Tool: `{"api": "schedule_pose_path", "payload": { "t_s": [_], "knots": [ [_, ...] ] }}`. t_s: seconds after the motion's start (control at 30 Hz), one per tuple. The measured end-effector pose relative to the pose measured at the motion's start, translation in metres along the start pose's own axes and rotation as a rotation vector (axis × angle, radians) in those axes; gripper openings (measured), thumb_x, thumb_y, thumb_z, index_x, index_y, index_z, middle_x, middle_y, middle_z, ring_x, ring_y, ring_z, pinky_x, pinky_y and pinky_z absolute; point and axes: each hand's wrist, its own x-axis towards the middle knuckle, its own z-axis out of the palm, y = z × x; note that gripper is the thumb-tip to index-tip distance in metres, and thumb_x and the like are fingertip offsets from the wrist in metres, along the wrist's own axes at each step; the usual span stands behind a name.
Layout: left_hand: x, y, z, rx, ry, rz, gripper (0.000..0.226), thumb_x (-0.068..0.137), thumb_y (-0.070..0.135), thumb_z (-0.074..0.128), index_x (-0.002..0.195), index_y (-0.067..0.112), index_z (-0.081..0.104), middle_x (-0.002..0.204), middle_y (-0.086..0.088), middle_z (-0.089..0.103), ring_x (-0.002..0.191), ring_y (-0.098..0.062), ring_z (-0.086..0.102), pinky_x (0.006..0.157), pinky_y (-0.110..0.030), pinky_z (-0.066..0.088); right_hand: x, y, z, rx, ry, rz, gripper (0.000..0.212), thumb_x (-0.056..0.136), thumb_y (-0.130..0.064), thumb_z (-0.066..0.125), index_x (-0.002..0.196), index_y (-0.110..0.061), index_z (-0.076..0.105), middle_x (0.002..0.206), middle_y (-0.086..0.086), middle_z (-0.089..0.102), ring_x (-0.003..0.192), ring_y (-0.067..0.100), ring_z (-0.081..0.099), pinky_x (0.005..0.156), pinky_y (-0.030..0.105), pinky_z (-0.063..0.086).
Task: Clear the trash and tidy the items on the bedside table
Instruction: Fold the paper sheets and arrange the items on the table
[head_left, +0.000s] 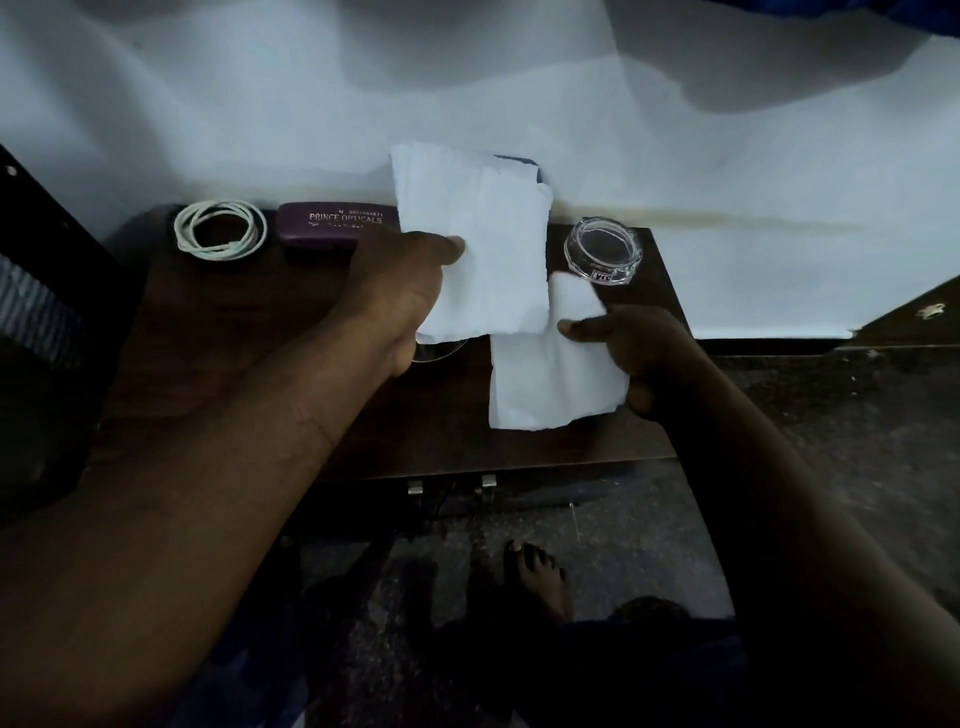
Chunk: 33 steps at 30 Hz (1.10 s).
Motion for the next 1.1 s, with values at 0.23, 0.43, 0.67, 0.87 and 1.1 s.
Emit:
{"api": "schedule_pose_path", "payload": {
  "t_s": [0.23,0.43,0.67,0.87,1.1],
  "knots": [
    [0.004,-0.001,-0.003,0.001,0.027,0.009,0.028,0.088,0.015,0.076,0.115,0.011,0.071,0.104,-0.001,0.074,0.087,-0.019,0.070,0.039,-0.021,0.050,-0.015,-0.023,-0.017,0.310,-0.171,-0.134,0.038,0.085,-0.004,0.064,0.120,-0.012,0.076,0.125,0.018,0.074,0.116,0.042,0.069,0.102,0.059,0.055],
    [0.007,-0.003,-0.005,0.056,-0.017,-0.020,0.017,0.085,0.020,0.079,0.101,0.016,0.074,0.091,0.006,0.077,0.081,-0.015,0.074,0.058,-0.028,0.059,-0.032,-0.037,-0.028,0.627,-0.342,-0.184,0.049,0.094,-0.009,0.041,0.136,0.000,0.065,0.121,0.017,0.071,0.110,0.037,0.069,0.103,0.050,0.055],
    [-0.004,0.000,-0.002,-0.053,-0.191,-0.134,0.018,0.090,0.017,0.062,0.099,0.013,0.076,0.099,-0.011,0.077,0.093,-0.035,0.073,0.085,-0.051,0.058,-0.041,-0.043,0.001,0.757,-0.485,-0.284,0.022,0.086,-0.008,0.051,0.094,-0.007,0.072,0.096,0.008,0.071,0.097,0.033,0.068,0.091,0.041,0.056],
    [-0.008,-0.001,-0.002,-0.050,-0.288,-0.171,0.020,0.094,0.017,0.063,0.103,0.008,0.079,0.105,-0.015,0.078,0.101,-0.042,0.072,0.093,-0.056,0.057,-0.032,-0.041,0.024,0.447,-0.178,-0.305,0.027,0.090,0.001,0.060,0.114,0.009,0.069,0.114,0.023,0.075,0.105,0.043,0.072,0.093,0.053,0.057],
    [-0.006,-0.005,-0.003,-0.117,-0.370,-0.167,0.026,0.093,0.017,0.065,0.116,0.009,0.076,0.114,-0.013,0.077,0.105,-0.035,0.074,0.097,-0.060,0.055,-0.027,-0.038,0.032,0.402,-0.080,-0.335,0.036,0.088,0.005,0.065,0.123,0.016,0.062,0.125,0.032,0.068,0.117,0.051,0.064,0.102,0.065,0.050]
  ]
}}
